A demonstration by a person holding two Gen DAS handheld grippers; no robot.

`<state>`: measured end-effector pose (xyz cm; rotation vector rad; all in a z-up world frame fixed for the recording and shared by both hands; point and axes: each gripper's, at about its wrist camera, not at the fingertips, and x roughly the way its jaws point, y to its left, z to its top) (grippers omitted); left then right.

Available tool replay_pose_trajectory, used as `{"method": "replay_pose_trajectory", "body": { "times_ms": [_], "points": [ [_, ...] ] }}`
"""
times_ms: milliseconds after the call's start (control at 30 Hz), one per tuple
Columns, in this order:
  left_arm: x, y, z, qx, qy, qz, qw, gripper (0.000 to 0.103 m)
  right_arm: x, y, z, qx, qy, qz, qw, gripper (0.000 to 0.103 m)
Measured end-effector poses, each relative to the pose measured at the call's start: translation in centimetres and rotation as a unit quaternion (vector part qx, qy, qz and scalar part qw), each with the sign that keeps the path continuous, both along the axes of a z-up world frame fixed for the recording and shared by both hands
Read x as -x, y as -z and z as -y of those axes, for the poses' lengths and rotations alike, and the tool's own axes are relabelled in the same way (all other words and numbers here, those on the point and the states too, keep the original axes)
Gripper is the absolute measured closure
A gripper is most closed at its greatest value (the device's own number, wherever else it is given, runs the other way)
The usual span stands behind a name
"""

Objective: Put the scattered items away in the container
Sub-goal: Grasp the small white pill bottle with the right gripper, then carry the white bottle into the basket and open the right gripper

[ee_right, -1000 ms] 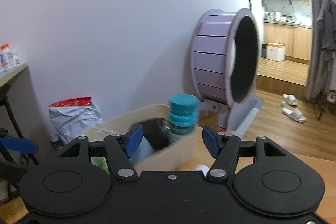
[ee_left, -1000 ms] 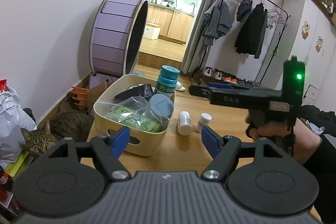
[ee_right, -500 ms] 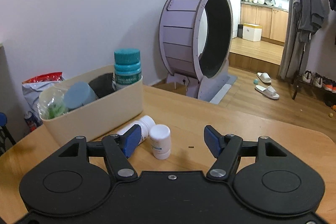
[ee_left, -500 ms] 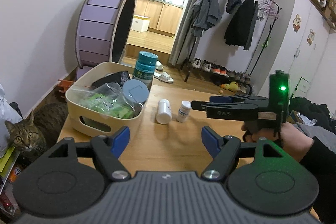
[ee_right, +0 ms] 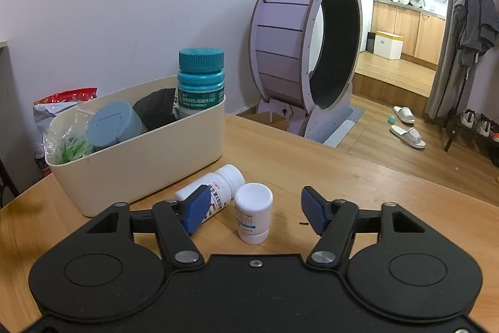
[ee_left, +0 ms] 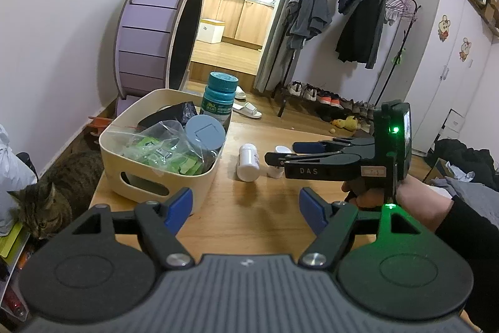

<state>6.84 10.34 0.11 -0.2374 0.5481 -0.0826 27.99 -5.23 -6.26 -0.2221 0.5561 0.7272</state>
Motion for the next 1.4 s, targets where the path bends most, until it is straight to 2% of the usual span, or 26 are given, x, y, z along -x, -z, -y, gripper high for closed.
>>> {"method": "replay_pose_trajectory", "body": {
  "times_ms": [67, 133, 367, 633, 1000, 1100, 1133, 1167, 1200, 1400],
  "points": [
    [0.0, 0.0, 0.1, 0.000, 0.001, 0.000, 1.0000, 0.029, -0.3, 0.3, -0.1, 0.004, -0.006, -0.012, 1.000, 0.067],
    [0.0, 0.0, 0.1, 0.000, 0.002, 0.000, 1.0000, 0.029, -0.2, 0.3, 0.1, 0.003, -0.011, -0.017, 1.000, 0.076],
    [0.0, -0.1, 0.3, 0.001, 0.004, 0.003, 1.0000, 0.029, 1.2, -0.6, 1.5, -0.017, -0.008, -0.009, 1.000, 0.076],
    [0.5, -0.9, 0.1, -0.006, -0.003, 0.013, 0.9999, 0.029, 2.8, -3.8, 1.9, -0.047, -0.021, 0.011, 0.999, 0.076],
    [1.4, -1.2, -1.9, -0.006, -0.030, 0.014, 0.9994, 0.029, 2.4, -8.2, -4.3, -0.082, -0.092, 0.030, 0.992, 0.076],
    [1.5, -1.1, -2.5, -0.005, -0.036, 0.012, 0.9993, 0.029, 1.8, -8.3, -6.0, -0.081, -0.095, 0.035, 0.991, 0.076],
    [1.5, -1.1, -2.7, -0.004, -0.037, 0.011, 0.9992, 0.029, 1.5, -8.2, -6.5, -0.080, -0.092, 0.038, 0.992, 0.074],
    [1.6, -1.0, -2.9, -0.004, -0.039, 0.011, 0.9992, 0.029, 1.4, -8.1, -6.9, -0.078, -0.088, 0.040, 0.992, 0.065],
    [1.6, -1.0, -3.0, -0.004, -0.040, 0.010, 0.9991, 0.029, 1.3, -7.9, -7.1, -0.075, -0.085, 0.042, 0.993, 0.061],
    [1.5, -0.6, -3.2, 0.002, -0.042, 0.007, 0.9991, 0.029, 1.9, -7.2, -5.9, -0.077, -0.078, 0.039, 0.993, 0.056]
  ]
}}
